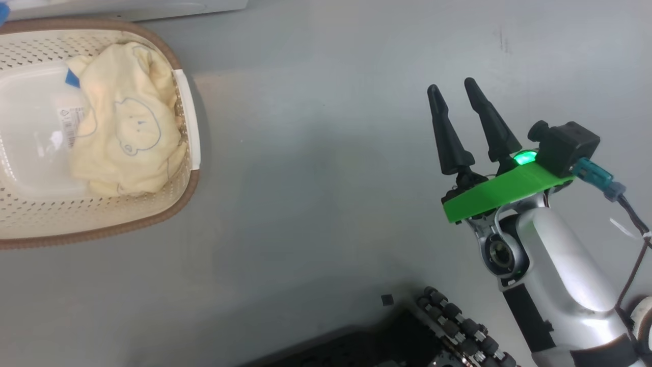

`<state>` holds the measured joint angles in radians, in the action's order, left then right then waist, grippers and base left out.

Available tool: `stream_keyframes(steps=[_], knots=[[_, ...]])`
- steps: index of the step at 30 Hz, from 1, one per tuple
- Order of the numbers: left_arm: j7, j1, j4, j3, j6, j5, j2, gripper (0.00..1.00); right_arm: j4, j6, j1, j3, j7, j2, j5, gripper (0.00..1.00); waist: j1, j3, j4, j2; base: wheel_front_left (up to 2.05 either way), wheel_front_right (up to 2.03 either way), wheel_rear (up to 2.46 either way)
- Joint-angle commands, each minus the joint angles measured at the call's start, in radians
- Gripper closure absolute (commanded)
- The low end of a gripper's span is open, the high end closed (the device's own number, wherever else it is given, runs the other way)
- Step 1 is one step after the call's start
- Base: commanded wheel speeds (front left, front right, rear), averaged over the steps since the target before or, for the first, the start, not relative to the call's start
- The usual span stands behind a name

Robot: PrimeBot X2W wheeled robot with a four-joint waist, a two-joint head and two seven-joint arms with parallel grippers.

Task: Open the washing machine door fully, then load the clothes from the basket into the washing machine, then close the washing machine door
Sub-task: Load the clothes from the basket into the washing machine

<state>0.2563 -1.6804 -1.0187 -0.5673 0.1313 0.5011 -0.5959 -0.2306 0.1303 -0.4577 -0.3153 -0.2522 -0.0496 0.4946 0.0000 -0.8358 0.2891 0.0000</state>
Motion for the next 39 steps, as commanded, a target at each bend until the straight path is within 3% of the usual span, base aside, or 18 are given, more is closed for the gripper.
stream_keyframes(steps=[1,20,29,39], knots=[[0.005,0.023,0.038,0.024,-0.001,0.010,-0.032,0.00,0.018,0.000,0.027,0.001,-0.010,-0.001,-0.015,0.00,0.0000,0.021,-0.018,0.0000,0.00,0.00,0.00],[0.005,0.524,0.282,0.171,-0.001,0.040,0.074,0.00,-0.025,0.000,0.080,0.095,-0.010,-0.001,-0.148,0.00,0.0000,0.242,-0.187,0.0000,0.00,0.00,0.00],[0.005,0.756,0.440,0.286,-0.001,-0.007,0.119,0.00,-0.030,0.000,0.108,0.128,-0.003,-0.001,-0.179,0.00,0.0000,0.310,-0.230,0.0000,0.00,0.00,0.00],[0.005,1.024,0.619,0.386,-0.012,-0.101,0.216,0.00,-0.012,0.000,0.148,0.142,0.020,-0.001,-0.188,0.00,0.0000,0.375,-0.255,0.0000,0.00,0.00,0.00]])
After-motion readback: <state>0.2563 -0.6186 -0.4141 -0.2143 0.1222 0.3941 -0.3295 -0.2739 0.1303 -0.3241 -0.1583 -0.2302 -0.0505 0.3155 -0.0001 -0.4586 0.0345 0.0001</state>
